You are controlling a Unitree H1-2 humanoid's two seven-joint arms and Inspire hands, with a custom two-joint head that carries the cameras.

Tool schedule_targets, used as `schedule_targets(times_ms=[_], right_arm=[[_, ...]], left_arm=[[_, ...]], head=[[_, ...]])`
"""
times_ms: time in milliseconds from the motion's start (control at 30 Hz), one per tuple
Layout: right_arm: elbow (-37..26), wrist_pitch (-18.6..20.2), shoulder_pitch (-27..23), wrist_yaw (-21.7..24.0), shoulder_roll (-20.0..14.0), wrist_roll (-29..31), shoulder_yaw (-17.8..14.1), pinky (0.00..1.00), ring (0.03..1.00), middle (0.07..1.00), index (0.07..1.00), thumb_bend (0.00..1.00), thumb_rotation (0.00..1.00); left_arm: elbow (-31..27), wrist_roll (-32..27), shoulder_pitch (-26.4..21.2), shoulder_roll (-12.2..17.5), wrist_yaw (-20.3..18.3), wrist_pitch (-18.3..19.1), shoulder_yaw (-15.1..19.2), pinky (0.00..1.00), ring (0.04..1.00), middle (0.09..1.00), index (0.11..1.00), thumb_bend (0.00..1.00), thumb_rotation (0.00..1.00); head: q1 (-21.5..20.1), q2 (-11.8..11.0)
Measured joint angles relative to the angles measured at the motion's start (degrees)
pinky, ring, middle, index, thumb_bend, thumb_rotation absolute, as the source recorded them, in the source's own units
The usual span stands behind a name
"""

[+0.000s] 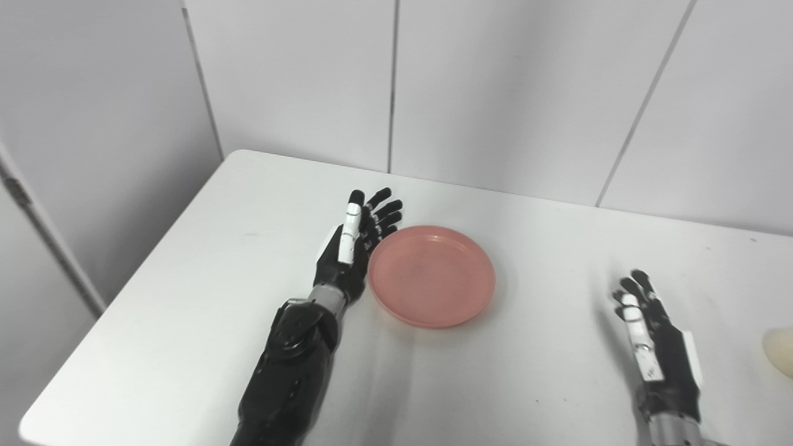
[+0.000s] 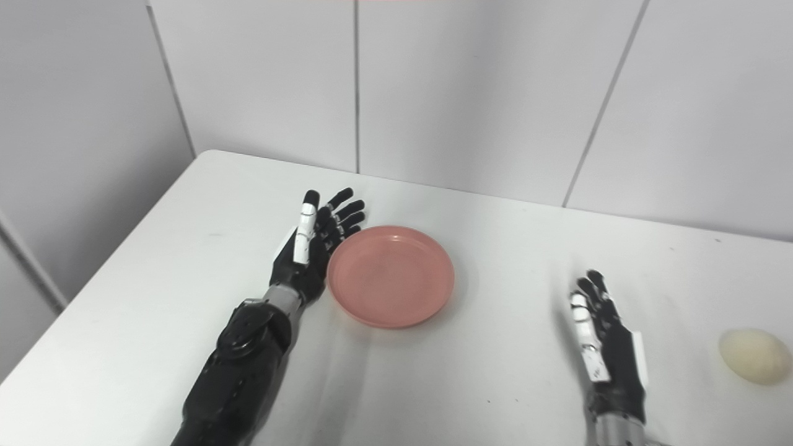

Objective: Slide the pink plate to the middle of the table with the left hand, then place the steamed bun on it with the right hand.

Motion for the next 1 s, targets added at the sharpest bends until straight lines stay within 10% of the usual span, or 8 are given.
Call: schedule_targets(times_ms=[433, 1000], right_arm=[[-0.3, 0.0, 0.0, -1.0, 2.1, -3.6, 2.7, 0.91, 0.893, 0.907, 0.929, 0.52, 0.84], [0.5, 0.0, -0.8, -2.8, 3.7, -7.0, 3.6, 0.87, 0.885, 0.897, 0.91, 0.54, 0.82]], left_arm=[[-7.8, -1.1, 5.8, -1.8, -2.0, 2.7, -2.2, 0.99, 0.951, 0.937, 0.92, 0.69, 1.0], [-11.7, -1.0, 8.5, -3.3, -3.9, 5.5, -7.5, 1.0, 0.987, 0.97, 0.932, 0.65, 1.0]], head=[[-12.7, 2.2], [-18.5, 2.5]])
